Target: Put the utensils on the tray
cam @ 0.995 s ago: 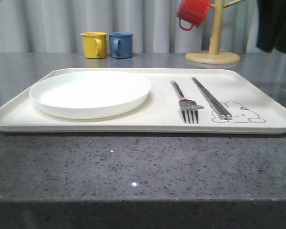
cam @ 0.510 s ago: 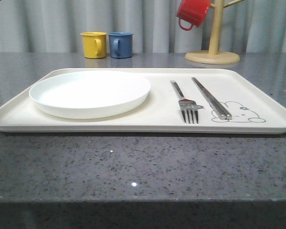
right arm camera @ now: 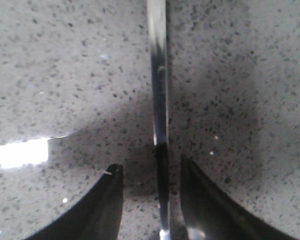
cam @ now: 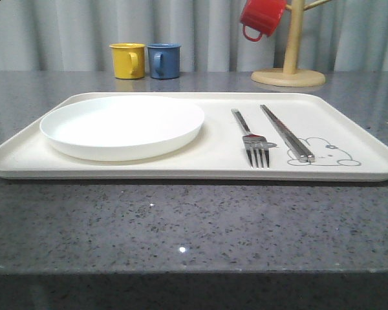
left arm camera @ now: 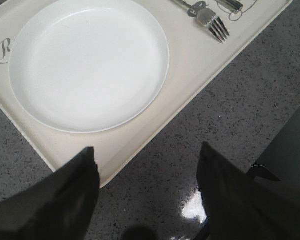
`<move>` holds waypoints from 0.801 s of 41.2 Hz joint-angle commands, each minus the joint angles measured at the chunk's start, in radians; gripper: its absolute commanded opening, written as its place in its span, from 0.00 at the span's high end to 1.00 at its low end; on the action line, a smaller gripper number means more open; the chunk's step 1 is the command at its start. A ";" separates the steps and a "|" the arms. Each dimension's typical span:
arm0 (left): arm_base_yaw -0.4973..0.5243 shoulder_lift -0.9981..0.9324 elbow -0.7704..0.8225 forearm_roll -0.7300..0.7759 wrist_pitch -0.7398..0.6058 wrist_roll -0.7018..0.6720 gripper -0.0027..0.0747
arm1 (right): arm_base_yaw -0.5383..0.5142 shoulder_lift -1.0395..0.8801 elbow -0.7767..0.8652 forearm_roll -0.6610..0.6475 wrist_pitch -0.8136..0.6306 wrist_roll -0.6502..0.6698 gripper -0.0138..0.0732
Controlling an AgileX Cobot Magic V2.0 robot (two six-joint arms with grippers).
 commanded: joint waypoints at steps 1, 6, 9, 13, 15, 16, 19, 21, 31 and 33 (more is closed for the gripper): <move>0.001 -0.008 -0.026 -0.016 -0.054 -0.012 0.42 | -0.006 -0.034 -0.029 -0.024 -0.023 -0.012 0.49; 0.001 -0.008 -0.026 -0.016 -0.054 -0.012 0.42 | -0.006 -0.031 -0.029 -0.024 -0.022 -0.012 0.58; 0.001 -0.008 -0.026 -0.016 -0.054 -0.012 0.42 | -0.006 -0.031 -0.029 -0.024 -0.022 -0.012 0.69; 0.001 -0.008 -0.026 -0.016 -0.054 -0.012 0.42 | -0.006 -0.033 -0.030 -0.024 -0.012 -0.012 0.80; 0.001 -0.008 -0.026 -0.016 -0.054 -0.012 0.42 | -0.006 -0.036 -0.031 -0.023 -0.005 -0.012 0.82; 0.001 -0.008 -0.026 -0.016 -0.054 -0.012 0.42 | -0.006 -0.039 -0.031 -0.022 -0.003 -0.012 0.82; 0.001 -0.008 -0.026 -0.016 -0.054 -0.012 0.42 | -0.005 -0.057 -0.032 0.002 -0.001 -0.012 0.82; 0.001 -0.008 -0.026 -0.016 -0.054 -0.012 0.42 | -0.001 -0.074 -0.032 0.025 0.002 -0.012 0.82; 0.001 -0.008 -0.026 -0.016 -0.054 -0.012 0.42 | 0.110 -0.183 -0.032 0.104 0.067 -0.012 0.82; 0.001 -0.008 -0.026 -0.016 -0.054 -0.012 0.42 | 0.150 -0.197 -0.032 0.130 0.076 -0.012 0.82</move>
